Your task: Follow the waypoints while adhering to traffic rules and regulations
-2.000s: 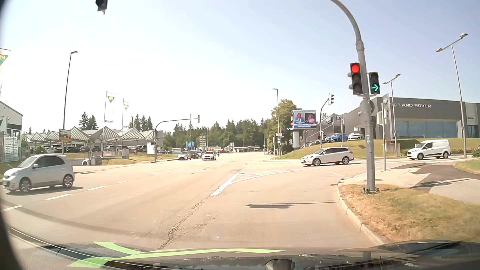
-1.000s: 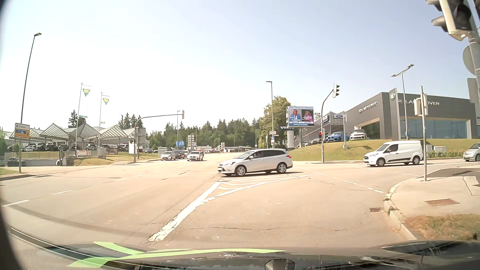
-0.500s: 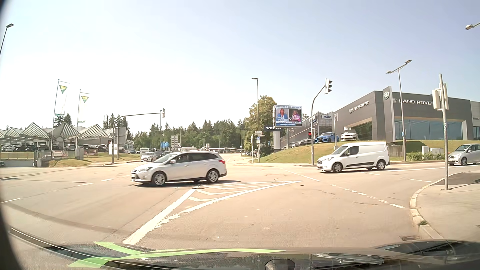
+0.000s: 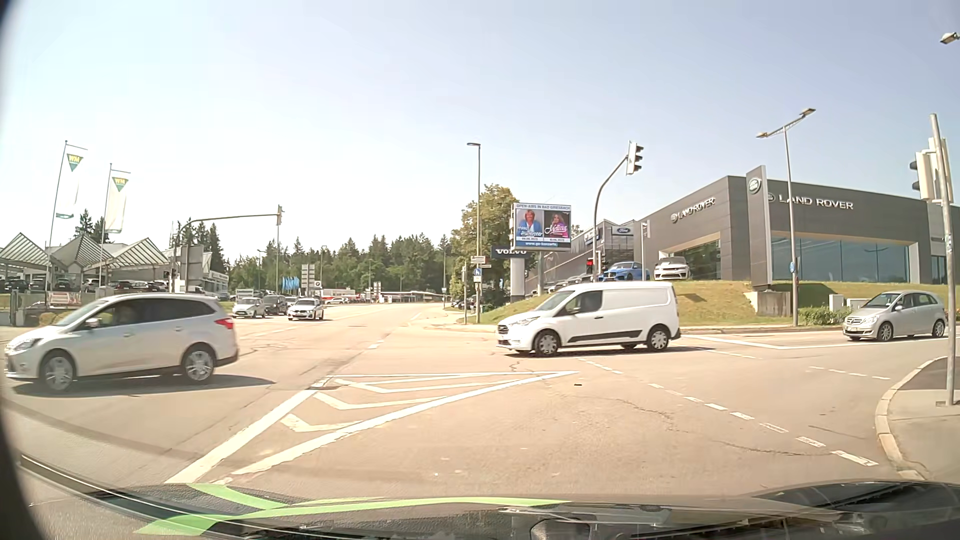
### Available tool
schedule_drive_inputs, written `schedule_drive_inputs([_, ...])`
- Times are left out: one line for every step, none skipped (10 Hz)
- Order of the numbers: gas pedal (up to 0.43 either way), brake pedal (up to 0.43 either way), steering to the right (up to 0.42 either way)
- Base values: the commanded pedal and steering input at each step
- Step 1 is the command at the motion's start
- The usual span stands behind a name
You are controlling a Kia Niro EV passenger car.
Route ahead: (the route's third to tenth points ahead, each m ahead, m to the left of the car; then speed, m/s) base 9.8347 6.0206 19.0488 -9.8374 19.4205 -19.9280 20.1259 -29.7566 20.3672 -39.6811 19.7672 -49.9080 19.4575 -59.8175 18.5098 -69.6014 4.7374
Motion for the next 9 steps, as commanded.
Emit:
schedule_drive_inputs([0.059,0.0,0.144])
schedule_drive_inputs([0.059,0.0,0.151])
schedule_drive_inputs([0.059,0.0,0.159])
schedule_drive_inputs([0.047,0.0,0.17])
schedule_drive_inputs([0.047,0.0,0.181])
schedule_drive_inputs([0.047,0.0,0.195])
schedule_drive_inputs([0.047,0.0,0.208])
schedule_drive_inputs([0.047,0.0,0.219])
schedule_drive_inputs([0.047,0.0,0.228])
